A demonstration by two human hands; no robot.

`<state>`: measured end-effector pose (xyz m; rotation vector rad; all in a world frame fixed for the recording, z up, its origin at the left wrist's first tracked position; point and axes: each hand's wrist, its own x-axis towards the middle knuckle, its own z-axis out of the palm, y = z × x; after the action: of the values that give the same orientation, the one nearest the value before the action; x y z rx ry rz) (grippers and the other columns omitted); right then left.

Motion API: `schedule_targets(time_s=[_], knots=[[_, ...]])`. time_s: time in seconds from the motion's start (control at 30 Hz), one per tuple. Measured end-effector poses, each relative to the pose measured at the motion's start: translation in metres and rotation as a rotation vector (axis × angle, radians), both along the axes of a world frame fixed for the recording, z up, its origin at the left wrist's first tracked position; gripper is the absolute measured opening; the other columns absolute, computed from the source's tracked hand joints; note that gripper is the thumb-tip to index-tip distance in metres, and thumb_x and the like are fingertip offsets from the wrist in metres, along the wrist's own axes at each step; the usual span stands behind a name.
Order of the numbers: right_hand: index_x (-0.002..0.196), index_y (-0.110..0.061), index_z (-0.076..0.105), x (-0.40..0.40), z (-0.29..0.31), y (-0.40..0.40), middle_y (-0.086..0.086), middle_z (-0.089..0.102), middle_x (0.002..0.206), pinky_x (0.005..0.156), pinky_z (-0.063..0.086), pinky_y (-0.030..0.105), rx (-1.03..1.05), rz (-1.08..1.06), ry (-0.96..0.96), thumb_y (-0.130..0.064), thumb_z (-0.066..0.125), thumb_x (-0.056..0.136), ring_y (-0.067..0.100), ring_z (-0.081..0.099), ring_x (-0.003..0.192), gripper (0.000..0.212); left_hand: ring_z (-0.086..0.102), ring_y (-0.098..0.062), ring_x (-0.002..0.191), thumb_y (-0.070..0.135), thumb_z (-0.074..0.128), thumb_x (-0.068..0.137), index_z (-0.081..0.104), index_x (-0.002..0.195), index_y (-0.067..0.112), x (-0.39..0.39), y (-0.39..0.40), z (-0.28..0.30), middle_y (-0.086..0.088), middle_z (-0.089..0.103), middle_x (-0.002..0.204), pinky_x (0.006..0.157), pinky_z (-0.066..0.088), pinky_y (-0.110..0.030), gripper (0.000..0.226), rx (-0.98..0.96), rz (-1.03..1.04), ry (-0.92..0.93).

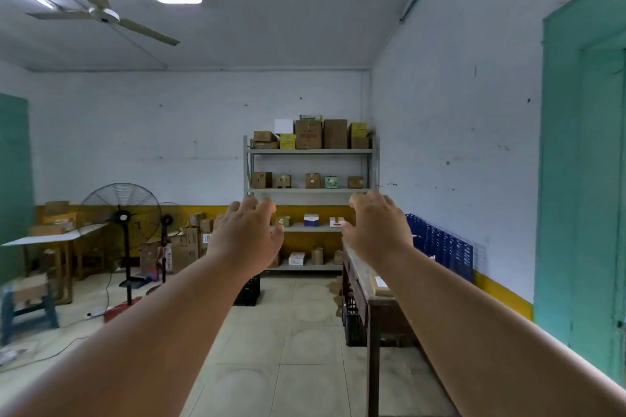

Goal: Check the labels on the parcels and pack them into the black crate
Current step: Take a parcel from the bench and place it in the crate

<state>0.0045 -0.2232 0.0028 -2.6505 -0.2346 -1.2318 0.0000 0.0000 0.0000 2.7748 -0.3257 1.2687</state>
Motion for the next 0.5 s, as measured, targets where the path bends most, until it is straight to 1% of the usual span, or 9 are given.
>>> schedule_targets(time_s=[0.03,0.1,0.17,0.23,0.3,0.4,0.5], knots=[[0.128,-0.023,0.048,0.003,-0.001,0.002,0.002,0.053,0.124,0.096,0.049,0.039,-0.010,-0.010,0.038,-0.042,0.057,0.092,0.020,0.053,0.111,0.042,0.054,-0.019,0.110,0.045,0.043,0.097,0.045,0.130,0.021,0.001,0.001,-0.002,-0.002,0.054,0.124,0.090,0.047,-0.035,0.041,-0.011,0.000,0.013],[0.144,-0.028,0.032,0.006,-0.003,0.008,0.007,0.039,0.145,0.104,0.043,0.049,-0.039,-0.060,0.153,-0.055,0.056,0.089,0.028,0.046,0.129,0.066,0.052,-0.022,0.118,0.046,0.042,0.098,0.040,0.137,0.021,0.004,0.002,-0.006,-0.004,0.051,0.133,0.095,0.046,-0.038,0.047,-0.037,-0.001,0.044],[0.152,-0.033,0.018,0.009,-0.007,0.014,0.009,0.022,0.159,0.108,0.034,0.059,-0.049,-0.082,0.290,-0.067,0.051,0.087,0.036,0.035,0.140,0.080,0.044,-0.028,0.132,0.050,0.041,0.098,0.030,0.147,0.024,0.007,0.004,-0.013,-0.006,0.039,0.149,0.102,0.043,-0.045,0.057,-0.048,0.006,0.149],[0.154,-0.035,0.012,0.014,-0.016,0.020,0.007,0.011,0.164,0.110,0.029,0.063,-0.051,-0.084,0.357,-0.075,0.046,0.085,0.039,0.026,0.146,0.086,0.030,-0.032,0.144,0.056,0.039,0.097,0.017,0.154,0.029,0.012,0.006,-0.021,-0.005,0.022,0.161,0.108,0.037,-0.052,0.067,-0.052,0.012,0.237],[0.155,-0.037,0.010,0.018,-0.025,0.023,0.006,0.007,0.166,0.110,0.029,0.063,-0.034,-0.069,0.376,-0.078,0.045,0.084,0.038,0.021,0.148,0.089,0.025,-0.032,0.147,0.058,0.038,0.097,0.011,0.155,0.032,0.016,0.008,-0.028,-0.004,0.016,0.164,0.110,0.033,-0.054,0.069,-0.054,0.004,0.265],[0.155,-0.037,0.009,0.027,-0.043,0.024,0.006,0.007,0.166,0.109,0.031,0.063,0.002,-0.063,0.414,-0.076,0.047,0.085,0.037,0.019,0.149,0.089,0.027,-0.030,0.146,0.058,0.039,0.097,0.015,0.155,0.031,0.026,0.006,-0.042,-0.005,0.020,0.162,0.110,0.035,-0.052,0.068,-0.059,-0.015,0.281],[0.154,-0.033,0.012,0.043,-0.065,0.020,0.008,0.015,0.163,0.107,0.037,0.061,0.031,-0.071,0.430,-0.071,0.049,0.087,0.038,0.026,0.146,0.085,0.036,-0.028,0.141,0.054,0.039,0.098,0.024,0.153,0.026,0.042,-0.001,-0.060,-0.005,0.030,0.157,0.106,0.040,-0.047,0.064,-0.089,-0.072,0.254]])
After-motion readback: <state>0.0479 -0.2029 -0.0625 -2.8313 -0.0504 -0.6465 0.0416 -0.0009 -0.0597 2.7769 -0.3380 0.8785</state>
